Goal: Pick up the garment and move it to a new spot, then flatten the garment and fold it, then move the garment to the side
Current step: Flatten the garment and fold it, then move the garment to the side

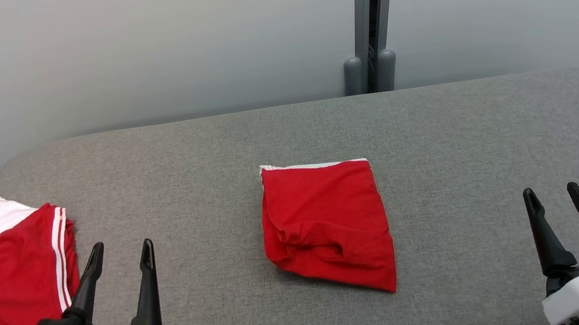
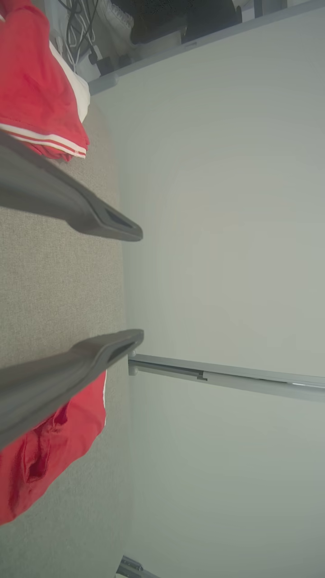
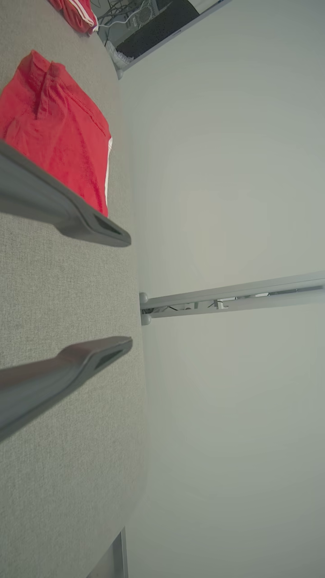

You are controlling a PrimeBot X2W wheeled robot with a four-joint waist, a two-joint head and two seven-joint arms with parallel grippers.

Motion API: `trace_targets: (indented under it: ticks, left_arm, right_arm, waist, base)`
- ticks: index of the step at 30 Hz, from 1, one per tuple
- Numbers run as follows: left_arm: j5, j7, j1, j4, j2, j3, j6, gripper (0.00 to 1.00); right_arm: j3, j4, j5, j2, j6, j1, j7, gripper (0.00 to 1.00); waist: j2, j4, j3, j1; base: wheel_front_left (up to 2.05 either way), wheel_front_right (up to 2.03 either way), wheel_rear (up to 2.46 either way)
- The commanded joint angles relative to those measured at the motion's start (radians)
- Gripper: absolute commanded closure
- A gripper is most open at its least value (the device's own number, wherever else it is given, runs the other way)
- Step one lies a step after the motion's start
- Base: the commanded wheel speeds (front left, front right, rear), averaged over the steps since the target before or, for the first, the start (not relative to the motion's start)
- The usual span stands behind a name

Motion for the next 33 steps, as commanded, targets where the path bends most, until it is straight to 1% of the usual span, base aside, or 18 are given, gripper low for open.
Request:
trace_targets:
  ticks: [1, 10, 15, 18, 22, 23, 27, 30, 31, 33]
  left_arm:
    - [-0.003, 0.001, -0.01, -0.004, 0.006, 0.001, 0.003, 0.0]
    - [-0.002, 0.001, -0.013, -0.018, 0.008, -0.005, 0.011, 0.0]
    - [0.002, -0.003, -0.029, -0.031, 0.005, -0.014, 0.008, 0.0]
    - [0.002, -0.009, -0.054, -0.046, 0.005, -0.02, 0.0, 0.0]
    - [-0.001, -0.028, -0.095, -0.037, 0.006, -0.023, -0.018, 0.0]
    - [-0.003, -0.04, -0.122, -0.03, 0.001, -0.026, -0.027, 0.0]
    - [-0.006, -0.064, -0.168, 0.002, -0.017, -0.038, -0.046, 0.0]
    - [-0.006, -0.079, -0.203, 0.035, -0.03, -0.049, -0.063, 0.0]
    - [-0.006, -0.079, -0.203, 0.035, -0.03, -0.049, -0.063, 0.0]
    - [-0.005, -0.088, -0.223, 0.053, -0.04, -0.052, -0.072, 0.0]
  right_arm:
    - [-0.005, 0.005, 0.004, -0.006, 0.0, -0.002, -0.001, 0.0]
    - [-0.01, 0.004, 0.002, -0.01, 0.0, -0.004, 0.006, 0.0]
    - [-0.022, -0.001, -0.011, -0.023, 0.0, -0.011, 0.021, 0.0]
    - [-0.013, 0.007, -0.007, -0.044, 0.0, -0.044, 0.038, 0.0]
    - [0.051, 0.061, 0.019, -0.084, 0.0, -0.122, 0.078, 0.0]
    - [0.104, 0.112, 0.034, -0.113, 0.0, -0.176, 0.1, 0.0]
    - [0.222, 0.219, 0.076, -0.157, 0.0, -0.274, 0.13, 0.0]
    - [0.314, 0.293, 0.115, -0.178, 0.0, -0.334, 0.153, 0.0]
    - [0.314, 0.293, 0.115, -0.178, 0.0, -0.334, 0.153, 0.0]
    - [0.369, 0.333, 0.142, -0.189, 0.0, -0.37, 0.175, 0.0]
  waist:
    - [0.0, 0.0, 0.0, 0.0]
    - [0.0, 0.006, 0.008, 0.0]
    - [0.0, 0.038, 0.032, 0.0]
    - [0.0, 0.066, 0.072, 0.0]
    - [0.0, 0.099, 0.143, 0.0]
    - [0.0, 0.115, 0.18, 0.0]
    - [0.0, 0.15, 0.242, 0.0]
    - [0.0, 0.173, 0.277, 0.0]
    - [0.0, 0.173, 0.277, 0.0]
    - [0.0, 0.185, 0.295, 0.0]
  base:
    - [0.0, 0.0, 0.0]
    - [0.0, 0.0, 0.0]
    - [0.0, 0.0, 0.0]
    - [0.0, 0.0, 0.0]
    - [0.0, 0.0, 0.0]
    - [0.0, 0.0, 0.0]
    - [0.0, 0.0, 0.0]
    - [0.0, 0.0, 0.0]
    - [0.0, 0.0, 0.0]
    - [0.0, 0.0, 0.0]
